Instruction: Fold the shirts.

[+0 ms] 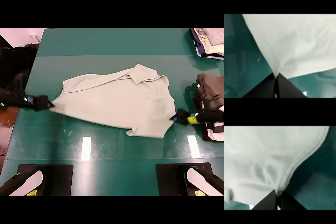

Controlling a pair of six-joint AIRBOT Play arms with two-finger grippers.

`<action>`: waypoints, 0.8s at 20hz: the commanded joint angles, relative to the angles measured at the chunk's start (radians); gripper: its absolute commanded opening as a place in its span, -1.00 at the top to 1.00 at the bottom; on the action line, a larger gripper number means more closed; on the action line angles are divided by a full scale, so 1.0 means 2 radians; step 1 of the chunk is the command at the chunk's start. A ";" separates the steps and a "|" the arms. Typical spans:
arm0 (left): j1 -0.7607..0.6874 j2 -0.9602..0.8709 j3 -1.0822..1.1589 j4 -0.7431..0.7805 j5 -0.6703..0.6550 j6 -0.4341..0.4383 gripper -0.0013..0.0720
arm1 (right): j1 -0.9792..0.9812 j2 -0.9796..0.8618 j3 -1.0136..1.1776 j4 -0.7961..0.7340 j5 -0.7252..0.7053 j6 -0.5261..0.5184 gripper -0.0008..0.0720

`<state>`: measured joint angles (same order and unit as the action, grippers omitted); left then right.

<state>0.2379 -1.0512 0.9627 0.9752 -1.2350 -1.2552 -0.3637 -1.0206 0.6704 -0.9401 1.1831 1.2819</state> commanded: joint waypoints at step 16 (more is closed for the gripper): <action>0.000 0.098 0.631 -0.095 0.035 -0.054 0.90 | 0.001 0.076 0.757 0.024 0.040 0.054 0.93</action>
<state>0.2379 -0.9279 2.1780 0.7849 -1.1889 -1.3521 -0.3622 -0.8867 2.0365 -0.8684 1.2465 1.3643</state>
